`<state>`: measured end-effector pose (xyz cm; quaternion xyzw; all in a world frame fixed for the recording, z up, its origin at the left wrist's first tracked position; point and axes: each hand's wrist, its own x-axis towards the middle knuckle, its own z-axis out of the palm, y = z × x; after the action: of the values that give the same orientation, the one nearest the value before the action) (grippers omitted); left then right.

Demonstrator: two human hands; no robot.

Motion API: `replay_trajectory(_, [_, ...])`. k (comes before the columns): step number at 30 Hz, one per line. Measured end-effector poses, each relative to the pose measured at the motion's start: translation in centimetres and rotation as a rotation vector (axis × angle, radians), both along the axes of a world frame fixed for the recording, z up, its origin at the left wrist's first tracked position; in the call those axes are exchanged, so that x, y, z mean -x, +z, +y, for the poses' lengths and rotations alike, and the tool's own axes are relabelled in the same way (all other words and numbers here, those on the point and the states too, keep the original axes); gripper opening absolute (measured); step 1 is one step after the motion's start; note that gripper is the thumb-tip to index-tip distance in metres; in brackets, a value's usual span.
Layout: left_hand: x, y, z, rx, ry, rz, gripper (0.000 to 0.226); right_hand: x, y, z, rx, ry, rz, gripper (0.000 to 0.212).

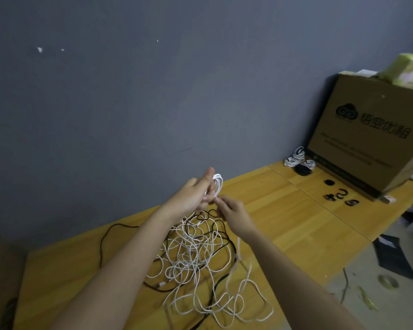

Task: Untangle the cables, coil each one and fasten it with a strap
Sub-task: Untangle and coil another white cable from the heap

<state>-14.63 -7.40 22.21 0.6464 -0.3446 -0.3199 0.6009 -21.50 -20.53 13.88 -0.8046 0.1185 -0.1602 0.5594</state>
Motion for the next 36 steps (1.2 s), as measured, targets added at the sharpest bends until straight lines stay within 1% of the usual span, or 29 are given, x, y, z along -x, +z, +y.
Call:
replay_trajectory(3, [-0.7,0.0,-1.4,0.063,0.089,0.050,0.037,0.1,-1.9,0.7,0.026,0.029,0.085,0.025])
replay_trajectory(5, [-1.1,0.4,-2.4,0.076,0.165,0.035,0.028,0.3,-2.5,1.0,0.059,0.044,0.120,0.022])
replay_trajectory(7, [-1.6,0.6,-3.3,0.048,0.264,-0.075,0.027,0.6,-2.7,1.0,0.071,0.046,0.149,0.021])
replay_trajectory(9, [-2.1,0.2,-4.2,-0.003,0.306,-0.211,0.030,0.9,-2.3,1.1,0.085,0.044,0.177,0.022])
replay_trajectory(11, [-2.6,-0.6,-4.9,-0.128,0.265,-0.330,0.023,1.1,-1.7,1.2,0.186,0.038,0.159,0.024])
replay_trajectory(12, [-2.8,-1.0,-5.0,-0.223,0.238,-0.408,0.025,1.2,-1.6,1.1,0.275,0.031,0.127,0.025])
replay_trajectory(13, [-3.0,-1.4,-5.1,-0.322,0.217,-0.496,0.032,1.4,-1.5,1.0,0.367,0.020,0.092,0.025])
replay_trajectory(15, [-3.1,-1.8,-5.0,-0.455,0.181,-0.662,0.038,1.7,-1.4,0.5,0.483,-0.014,0.027,0.024])
replay_trajectory(19, [-2.7,-2.8,-4.9,-0.631,0.076,-0.816,0.041,2.6,-1.1,-0.4,0.577,-0.037,-0.020,0.022])
replay_trajectory(22, [-2.5,-3.9,-4.7,-0.699,0.053,-0.966,0.043,3.0,-0.7,-1.0,0.576,-0.031,0.004,0.025])
replay_trajectory(24, [-2.1,-4.2,-4.3,-0.755,-0.029,-0.890,0.046,3.2,-0.6,-1.7,0.534,-0.064,0.024,0.027])
replay_trajectory(25, [-2.0,-4.5,-4.1,-0.772,-0.076,-0.847,0.049,3.3,-0.6,-2.0,0.515,-0.075,0.019,0.024])
replay_trajectory(27, [-1.5,-4.8,-3.6,-0.765,-0.115,-0.802,0.056,3.4,-0.8,-2.5,0.483,-0.062,0.012,0.017])
replay_trajectory(30, [-1.0,-5.0,-2.9,-0.722,-0.162,-0.722,0.063,3.6,-1.5,-3.1,0.474,-0.073,0.057,0.020])
replay_trajectory(33, [-0.9,-5.4,-2.2,-0.661,-0.269,-0.635,0.048,4.0,-2.3,-4.1,0.441,-0.135,0.088,0.022])
replay_trajectory(34, [-0.8,-5.4,-2.0,-0.626,-0.286,-0.578,0.045,4.1,-2.4,-4.3,0.433,-0.158,0.085,0.022])
replay_trajectory(36, [-0.7,-5.0,-1.6,-0.541,-0.309,-0.385,0.038,4.2,-2.2,-4.3,0.403,-0.199,0.061,0.020])
